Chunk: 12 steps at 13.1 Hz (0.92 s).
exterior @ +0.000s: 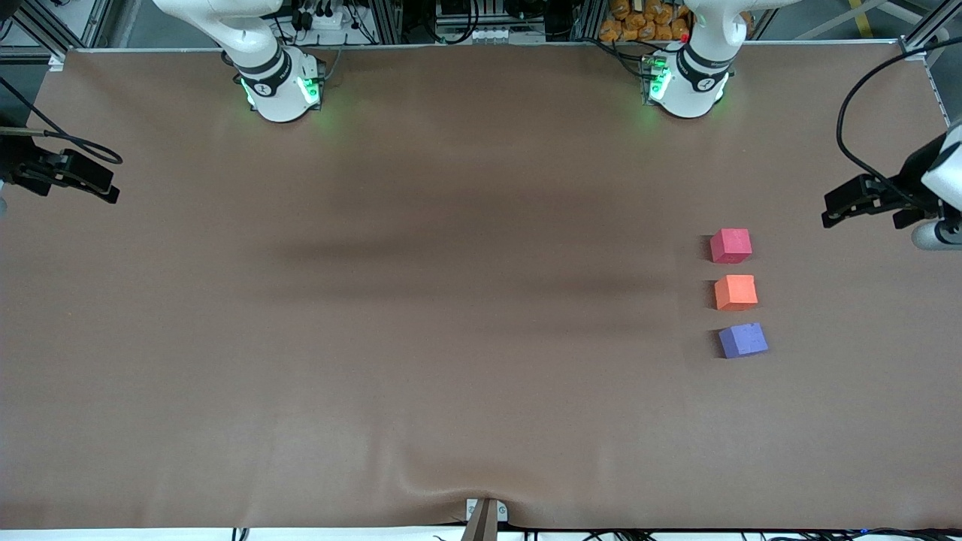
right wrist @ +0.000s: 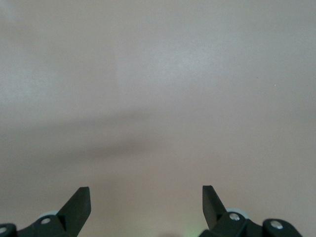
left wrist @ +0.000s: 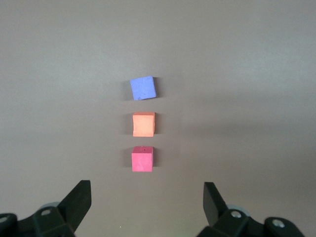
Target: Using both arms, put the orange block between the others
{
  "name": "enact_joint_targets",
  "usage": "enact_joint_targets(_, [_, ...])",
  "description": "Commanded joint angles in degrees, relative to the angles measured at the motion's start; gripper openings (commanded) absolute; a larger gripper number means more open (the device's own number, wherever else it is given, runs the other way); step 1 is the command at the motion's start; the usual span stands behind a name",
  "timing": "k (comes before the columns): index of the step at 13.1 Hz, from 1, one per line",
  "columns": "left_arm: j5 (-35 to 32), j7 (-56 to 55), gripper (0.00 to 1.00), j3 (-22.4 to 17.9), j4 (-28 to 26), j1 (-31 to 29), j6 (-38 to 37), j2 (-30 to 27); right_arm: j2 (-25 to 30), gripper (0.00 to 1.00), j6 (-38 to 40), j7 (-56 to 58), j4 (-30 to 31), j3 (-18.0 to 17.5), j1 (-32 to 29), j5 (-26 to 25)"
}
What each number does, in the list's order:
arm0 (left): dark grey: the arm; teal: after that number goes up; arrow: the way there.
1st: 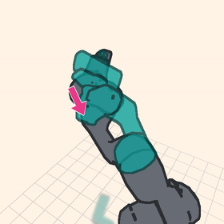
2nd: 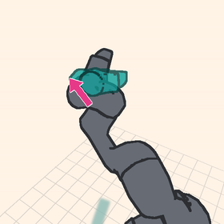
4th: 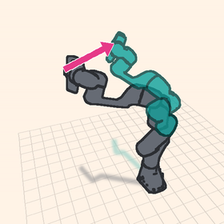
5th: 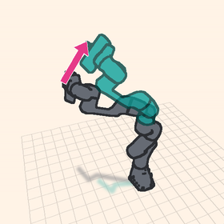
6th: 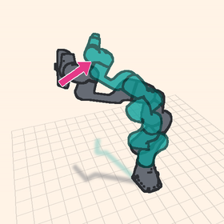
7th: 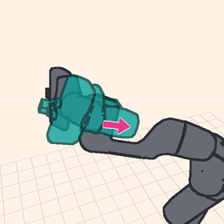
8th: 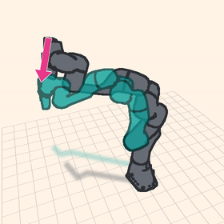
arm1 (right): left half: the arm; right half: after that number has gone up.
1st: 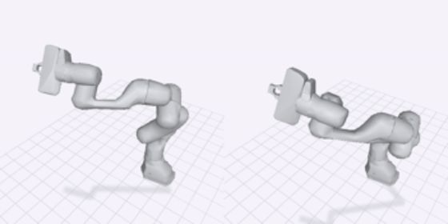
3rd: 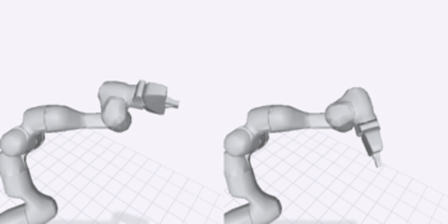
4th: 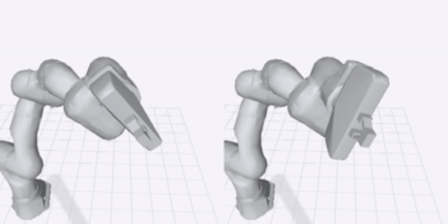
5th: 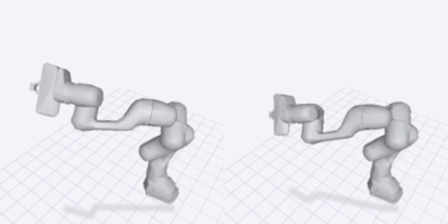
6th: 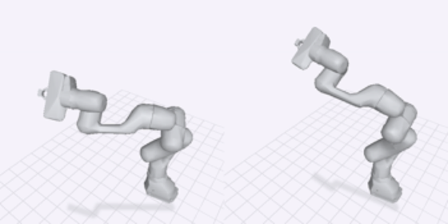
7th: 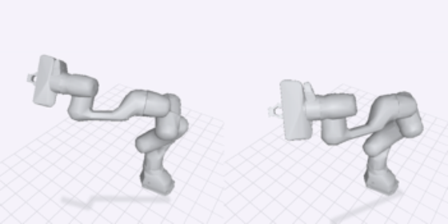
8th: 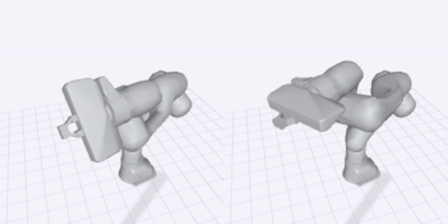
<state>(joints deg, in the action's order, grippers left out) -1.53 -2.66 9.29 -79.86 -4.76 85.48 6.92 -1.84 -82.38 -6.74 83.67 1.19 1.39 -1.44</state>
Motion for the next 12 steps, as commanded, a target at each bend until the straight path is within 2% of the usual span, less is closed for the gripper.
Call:
enact_joint_targets(1, [0.83,-0.5,1.0,0.29,-3.28,-0.51,-0.23,-3.14,0.0,1.0,0.47,-1.08,-0.26,-0.13,0.46,-1.28])
enact_joint_targets(3, [0.92,-1.37,1.0,0.46,-3.89,0.36,-0.23,-4.1,0.0,1.0,0.47,-1.08,-0.26,-0.13,0.46,-1.19])
enact_joint_targets(6, [0.83,-2.79,1.0,-1.02,-10.04,3.0,2.05,-8.58,0.0,1.0,0.47,-1.08,-0.26,-0.13,0.46,-1.19])
enact_joint_targets(12, [0.83,-1.47,1.0,-3.49,-9.61,3.18,1.45,-8.5,-0.09,1.0,0.47,-1.08,-0.26,-0.04,0.9,-1.28])
